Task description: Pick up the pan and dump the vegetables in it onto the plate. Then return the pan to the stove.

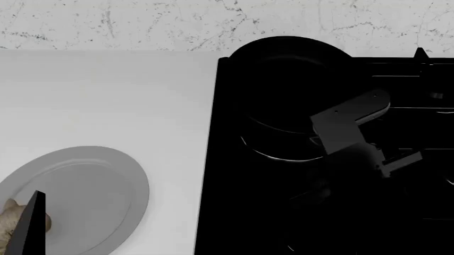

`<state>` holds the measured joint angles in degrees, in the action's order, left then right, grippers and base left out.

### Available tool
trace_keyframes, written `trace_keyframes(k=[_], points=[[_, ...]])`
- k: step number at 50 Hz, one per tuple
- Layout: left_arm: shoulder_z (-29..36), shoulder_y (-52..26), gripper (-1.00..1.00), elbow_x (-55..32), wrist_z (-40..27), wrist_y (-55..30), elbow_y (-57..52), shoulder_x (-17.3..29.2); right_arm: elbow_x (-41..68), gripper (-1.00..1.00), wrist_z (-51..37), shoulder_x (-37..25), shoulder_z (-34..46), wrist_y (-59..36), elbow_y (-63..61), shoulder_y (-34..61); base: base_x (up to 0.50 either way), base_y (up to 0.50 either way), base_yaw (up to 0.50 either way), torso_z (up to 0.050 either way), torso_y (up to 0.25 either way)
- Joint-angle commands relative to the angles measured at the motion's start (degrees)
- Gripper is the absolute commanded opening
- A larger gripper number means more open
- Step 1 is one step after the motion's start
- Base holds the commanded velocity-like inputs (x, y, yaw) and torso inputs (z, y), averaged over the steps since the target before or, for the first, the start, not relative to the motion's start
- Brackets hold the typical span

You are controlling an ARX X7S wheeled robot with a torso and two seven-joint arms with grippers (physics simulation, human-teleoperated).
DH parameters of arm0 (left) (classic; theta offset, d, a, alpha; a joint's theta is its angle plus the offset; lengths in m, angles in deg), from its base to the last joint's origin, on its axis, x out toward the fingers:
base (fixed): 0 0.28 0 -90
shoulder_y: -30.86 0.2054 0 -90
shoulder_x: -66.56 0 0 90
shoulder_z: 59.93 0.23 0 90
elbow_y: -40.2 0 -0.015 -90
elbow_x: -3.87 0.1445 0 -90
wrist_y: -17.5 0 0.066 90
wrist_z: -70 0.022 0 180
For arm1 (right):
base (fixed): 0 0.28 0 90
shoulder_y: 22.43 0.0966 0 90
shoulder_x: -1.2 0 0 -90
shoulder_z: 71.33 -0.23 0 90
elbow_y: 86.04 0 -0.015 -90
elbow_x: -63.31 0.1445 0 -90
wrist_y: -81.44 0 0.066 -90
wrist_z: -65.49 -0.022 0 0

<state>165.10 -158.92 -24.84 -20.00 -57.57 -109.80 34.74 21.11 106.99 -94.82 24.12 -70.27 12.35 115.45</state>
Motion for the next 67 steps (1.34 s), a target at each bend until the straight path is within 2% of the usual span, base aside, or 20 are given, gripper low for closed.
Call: trace_keyframes(k=[1,9,12,21,26,34,40,43,46,49,50,57,62,67], points=[[2.3,-1.5,1.0,2.1,0.0,3.2,0.0,1.0,-1.2,1.0,0.7,-0.5,1.9,-4.6,-1.2,-1.7,0.0,0.0,0.0,0.0,0.0],[5.5,-4.1,1.0,3.8,0.0,4.6,0.0,1.7,-0.9,1.0,0.7,-0.9,1.4,-5.1,-2.9,-1.2,0.0,0.0,0.0,0.0,0.0],[4.3,-3.5,1.0,2.9,0.0,4.1,0.0,1.1,-1.6,1.0,1.6,-1.0,2.1,-6.2,-5.7,-1.0,0.0,0.0,0.0,0.0,0.0],[4.2,-3.0,1.0,3.1,0.0,4.3,0.0,0.9,-9.2,1.0,11.7,-4.3,9.2,-16.2,-25.8,-2.3,0.0,0.0,0.0,0.0,0.0],[4.7,-3.2,1.0,3.7,0.0,4.7,0.0,1.1,-12.2,1.0,14.2,-5.4,11.1,-19.5,-31.3,-3.7,0.0,0.0,0.0,0.0,0.0],[4.3,-2.8,1.0,3.3,0.0,4.5,0.0,0.6,-23.8,1.0,24.5,-8.4,17.8,-27.9,-41.8,-4.4,0.0,0.0,0.0,0.0,0.0],[4.4,-2.5,1.0,3.6,0.0,4.6,0.0,0.8,-44.9,1.0,41.6,-7.1,18.5,-27.3,-48.3,-6.3,0.0,0.0,0.0,0.0,0.0],[4.5,-2.5,1.0,3.7,0.0,4.6,0.0,0.8,-51.9,1.0,48.3,-5.8,17.3,-25.1,-50.5,-6.8,0.0,0.0,0.0,0.0,0.0],[4.5,-2.5,1.0,3.7,0.0,4.7,0.0,0.9,-52.8,1.0,48.5,-2.3,12.8,-18.8,-54.1,-10.0,0.0,0.0,0.0,0.0,0.0],[4.1,-1.7,1.0,3.8,0.0,4.7,0.0,1.2,-52.5,1.0,48.5,5.7,4.9,-7.1,-59.4,-13.8,0.0,0.0,0.0,0.0,0.0],[4.5,-2.0,1.0,4.0,0.0,5.0,0.0,1.4,-52.4,1.0,48.5,5.9,4.5,-6.5,-59.9,-14.4,0.0,0.0,0.0,0.0,0.0],[3.3,-0.6,1.0,3.7,0.0,4.4,0.0,1.3,-54.5,1.0,48.5,6.0,8.7,-7.8,-68.4,-20.0,0.0,0.0,0.0,0.0,0.0],[3.3,-0.1,1.0,4.0,0.0,4.3,0.0,1.4,-56.8,1.0,48.5,6.0,13.7,-10.4,-68.4,-19.0,0.0,0.0,0.0,0.0,0.0],[2.3,0.8,1.0,3.6,0.0,3.9,0.0,1.2,-56.0,1.0,48.5,6.0,13.9,-12.1,-68.4,-16.5,0.0,0.0,0.0,0.0,0.0]])
